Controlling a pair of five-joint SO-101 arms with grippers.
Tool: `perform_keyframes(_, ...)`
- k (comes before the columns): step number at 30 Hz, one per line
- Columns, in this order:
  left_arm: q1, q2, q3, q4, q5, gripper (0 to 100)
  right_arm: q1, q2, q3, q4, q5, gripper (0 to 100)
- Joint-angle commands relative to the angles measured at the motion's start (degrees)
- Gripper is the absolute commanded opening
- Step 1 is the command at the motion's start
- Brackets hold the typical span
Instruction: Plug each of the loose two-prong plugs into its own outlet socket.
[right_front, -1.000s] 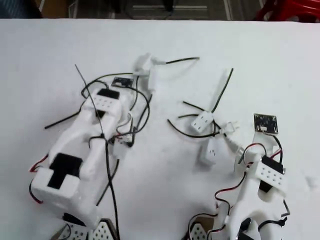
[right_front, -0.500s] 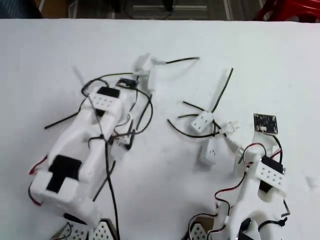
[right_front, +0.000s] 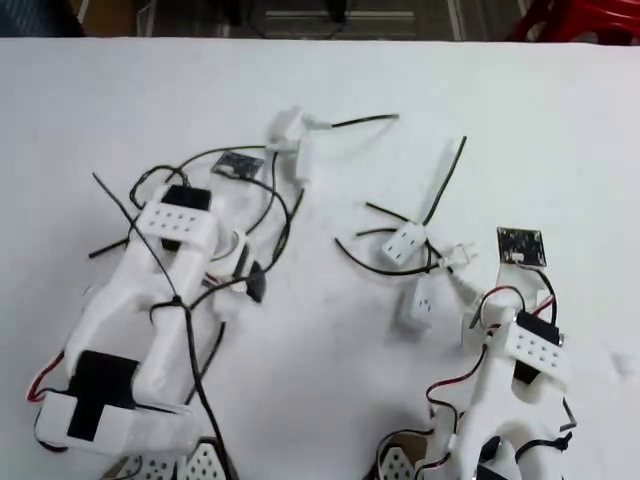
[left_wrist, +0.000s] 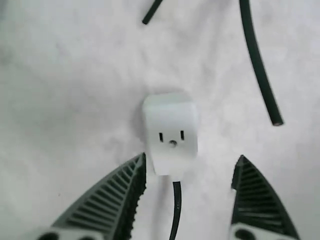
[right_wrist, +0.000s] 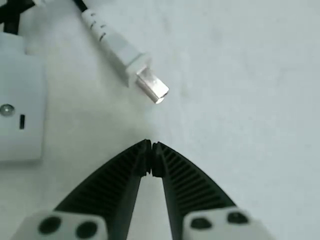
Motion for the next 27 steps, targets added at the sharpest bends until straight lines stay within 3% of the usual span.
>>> perform_keyframes(1, -2.7, -2.8, 0.3, -1.4, -1.8, 28, -0.6, -0.5, -0.4, -0.7, 0.2, 2.5)
perform_keyframes(4, -6.3, -2.7, 1.6, -3.9, -7.2, 28, -0.5, -0.5, -0.3, -0.7, 0.2, 2.5)
perform_keyframes(8, -9.9, -2.7, 3.3, -6.8, -8.7, 28, -0.6, -0.5, -0.3, -0.7, 0.2, 2.5)
perform_keyframes(20, -8.0, 3.6, 5.0, -10.7, -8.5, 28, -0.4, -0.5, -0.3, -0.7, 0.2, 2.5)
perform_keyframes(27, -5.9, 19.6, -10.1, 0.3, -8.2, 28, -0.4, -0.5, -0.3, -0.7, 0.2, 2.5)
